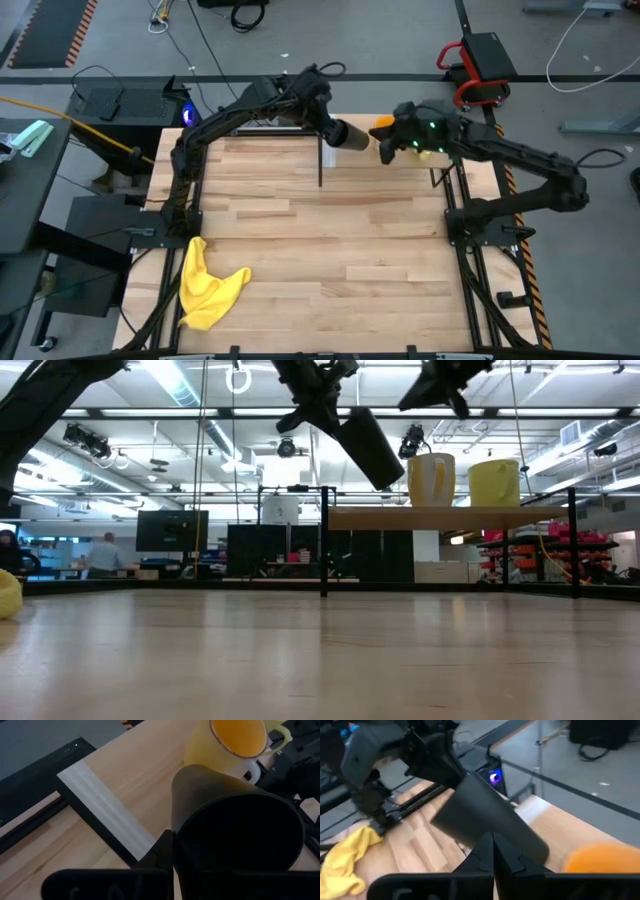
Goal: Stack small to large cups/mugs on shelf
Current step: Put the black cup on the shelf
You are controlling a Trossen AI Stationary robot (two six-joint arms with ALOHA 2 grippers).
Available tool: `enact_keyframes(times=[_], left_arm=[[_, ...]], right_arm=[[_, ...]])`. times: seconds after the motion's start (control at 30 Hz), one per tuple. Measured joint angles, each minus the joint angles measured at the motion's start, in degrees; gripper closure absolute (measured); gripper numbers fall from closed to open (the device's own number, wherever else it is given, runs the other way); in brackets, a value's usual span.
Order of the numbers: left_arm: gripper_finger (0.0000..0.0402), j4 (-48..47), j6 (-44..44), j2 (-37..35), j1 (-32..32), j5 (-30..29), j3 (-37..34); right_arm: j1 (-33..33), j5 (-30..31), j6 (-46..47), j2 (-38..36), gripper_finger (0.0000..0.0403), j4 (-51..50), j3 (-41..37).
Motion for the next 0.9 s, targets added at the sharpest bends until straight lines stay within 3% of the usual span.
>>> enact_keyframes(times=[0.13, 0.43, 0.9], left_arm=[[0.0393, -0.5, -0.1, 0.0, 0.0, 0.4, 0.0], [0.0393, -0.6, -1.2, 0.0, 0.5, 0.4, 0.0], [0.0393, -0.6, -1.2, 0.0, 0.8, 0.3, 0.0]], right_arm=[[-1.2, -4.4, -3.3, 4.7, 0.0403, 0.2, 5.6], [-0.2, -4.8, -2.1, 11.8, 0.0401, -8.1, 18.2], [0.5, 0.3, -1.7, 17.4, 0.0402, -14.8, 19.1]])
